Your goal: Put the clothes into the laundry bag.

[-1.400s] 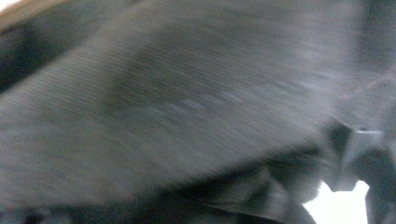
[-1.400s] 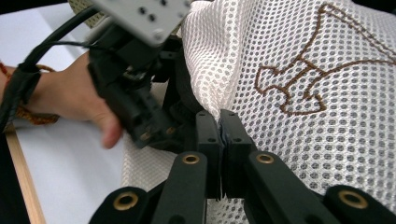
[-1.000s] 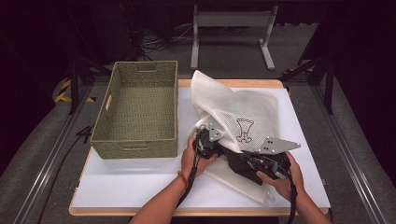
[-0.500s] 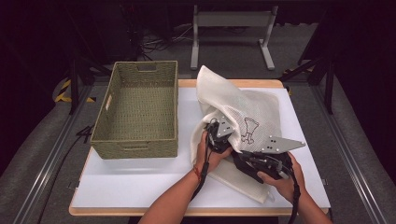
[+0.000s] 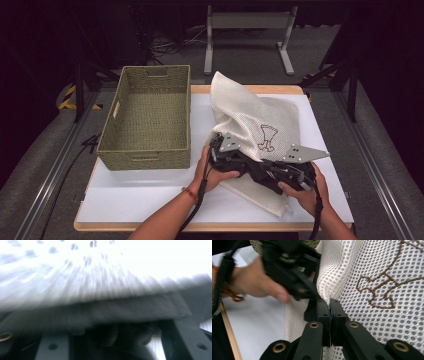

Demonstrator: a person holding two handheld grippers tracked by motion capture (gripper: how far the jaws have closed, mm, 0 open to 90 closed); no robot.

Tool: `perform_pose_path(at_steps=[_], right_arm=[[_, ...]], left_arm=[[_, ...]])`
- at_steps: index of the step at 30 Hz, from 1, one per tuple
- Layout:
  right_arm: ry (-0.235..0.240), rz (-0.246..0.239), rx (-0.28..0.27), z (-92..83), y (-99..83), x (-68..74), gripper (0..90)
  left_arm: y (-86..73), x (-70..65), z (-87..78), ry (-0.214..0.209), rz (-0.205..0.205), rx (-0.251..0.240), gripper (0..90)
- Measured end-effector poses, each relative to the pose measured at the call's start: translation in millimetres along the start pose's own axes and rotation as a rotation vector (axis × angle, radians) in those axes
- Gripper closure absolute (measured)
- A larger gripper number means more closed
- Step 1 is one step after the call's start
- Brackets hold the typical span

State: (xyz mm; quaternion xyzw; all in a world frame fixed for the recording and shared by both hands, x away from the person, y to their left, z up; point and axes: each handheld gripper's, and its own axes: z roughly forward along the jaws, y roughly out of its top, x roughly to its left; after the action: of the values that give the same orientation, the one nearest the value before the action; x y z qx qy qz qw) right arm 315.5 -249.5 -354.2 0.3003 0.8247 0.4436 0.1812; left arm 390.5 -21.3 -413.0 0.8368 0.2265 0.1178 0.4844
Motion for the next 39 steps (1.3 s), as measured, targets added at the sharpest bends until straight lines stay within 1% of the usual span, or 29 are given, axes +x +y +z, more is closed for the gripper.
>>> perform_pose_path(at_steps=[1,3,4,5,7,8,9,10,11,12,13,14,16,17,18,20,23,24,25,26,28,29,30,31,33,34,36,38,39], right_arm=[[0.0,-0.002,0.0,-0.2,0.4,0.4,88.7],[-0.002,-0.005,-0.006,-1.2,2.1,1.7,88.7],[-0.003,-0.008,-0.006,-1.6,3.0,2.4,88.7],[-0.005,-0.01,-0.007,-1.6,3.5,2.8,88.7],[-0.007,-0.014,-0.005,-1.7,3.8,3.7,88.7],[-0.011,-0.02,-0.005,-1.9,4.0,4.2,88.7],[-0.01,-0.022,-0.005,-2.2,4.2,4.3,88.7],[-0.007,-0.02,-0.006,-2.5,4.4,4.5,88.7],[-0.007,-0.023,-0.008,-2.2,4.7,4.5,88.7],[-0.007,-0.023,-0.008,-2.2,4.7,4.5,88.7],[-0.007,-0.023,-0.007,-1.9,4.8,4.7,88.7],[-0.007,-0.025,-0.006,-1.6,4.9,5.0,88.7],[-0.004,-0.026,-0.002,-1.4,4.9,5.5,88.7],[-0.003,-0.027,0.0,-1.0,4.8,5.6,88.7],[-0.003,-0.028,0.0,-0.5,4.6,5.4,88.7],[0.0,-0.028,0.005,0.6,4.0,5.5,88.6],[-0.002,-0.032,0.016,3.1,2.7,5.7,88.6],[-0.003,-0.032,0.018,3.4,2.4,5.9,88.6],[-0.007,-0.037,0.021,3.9,1.8,6.1,88.7],[-0.006,-0.038,0.024,4.1,1.3,6.1,88.6],[-0.005,-0.035,0.027,4.8,0.1,5.5,88.6],[-0.005,-0.033,0.031,5.1,-0.3,5.3,88.6],[-0.001,-0.032,0.031,6.0,-1.0,4.7,88.6],[0.0,-0.033,0.034,6.4,-1.3,4.6,88.6],[0.002,-0.031,0.037,7.0,-1.6,4.5,88.6],[0.003,-0.03,0.038,7.6,-1.7,4.5,88.6],[0.004,-0.028,0.036,7.9,-1.4,4.5,88.7],[0.005,-0.03,0.035,8.0,-0.8,4.9,88.6],[0.006,-0.029,0.034,8.1,-0.7,5.0,88.6]], left_arm=[[-3.5,-0.9,-7.3,0.014,0.01,0.005,44.9],[-10.6,-2.8,-19.5,0.049,0.006,0.034,37.1],[-14.5,-3.1,-24.8,0.075,-0.003,0.046,33.0],[-17.2,-2.5,-27.6,0.075,-0.014,0.048,29.4],[-24.8,-0.6,-31.4,0.097,-0.052,0.071,27.2],[-24.8,-0.6,-31.4,0.097,-0.052,0.071,24.8],[-29.0,1.4,-29.3,0.085,-0.068,0.103,24.5],[-30.2,1.3,-24.6,0.104,-0.08,0.131,23.5],[-30.8,2.2,-20.5,0.133,-0.078,0.151,21.0],[-30.8,2.2,-20.5,0.133,-0.078,0.151,20.1],[-32.1,3.0,-16.5,0.158,-0.095,0.151,20.1],[-33.6,5.6,-13.4,0.163,-0.112,0.145,19.8],[-35.2,10.3,-3.9,0.173,-0.128,0.172,17.4],[-35.9,12.4,-0.4,0.185,-0.14,0.165,17.8],[-36.1,14.3,2.7,0.187,-0.149,0.164,19.8],[-35.4,18.4,10.6,0.213,-0.146,0.177,29.1],[-31.0,25.8,19.9,0.213,-0.2,0.169,45.8],[-28.0,28.8,23.0,0.233,-0.181,0.162,51.8],[-28.0,28.8,23.0,0.233,-0.181,0.162,64.4],[-26.4,32.4,26.4,0.217,-0.206,0.16,69.5],[-24.3,33.1,27.2,0.201,-0.195,0.16,77.0],[-22.3,31.8,26.3,0.197,-0.189,0.155,84.5],[-20.9,30.3,25.6,0.194,-0.174,0.149,85.5],[-20.9,30.3,25.6,0.194,-0.174,0.149,85.9],[-15.0,24.6,21.7,0.192,-0.139,0.127,86.3],[-13.1,24.0,21.1,0.181,-0.137,0.124,86.7],[-8.0,23.8,19.1,0.15,-0.135,0.08,86.8],[-3.7,24.4,18.8,0.075,-0.132,0.005,87.1],[-0.6,22.4,19.8,0.077,-0.117,-0.023,87.1]])
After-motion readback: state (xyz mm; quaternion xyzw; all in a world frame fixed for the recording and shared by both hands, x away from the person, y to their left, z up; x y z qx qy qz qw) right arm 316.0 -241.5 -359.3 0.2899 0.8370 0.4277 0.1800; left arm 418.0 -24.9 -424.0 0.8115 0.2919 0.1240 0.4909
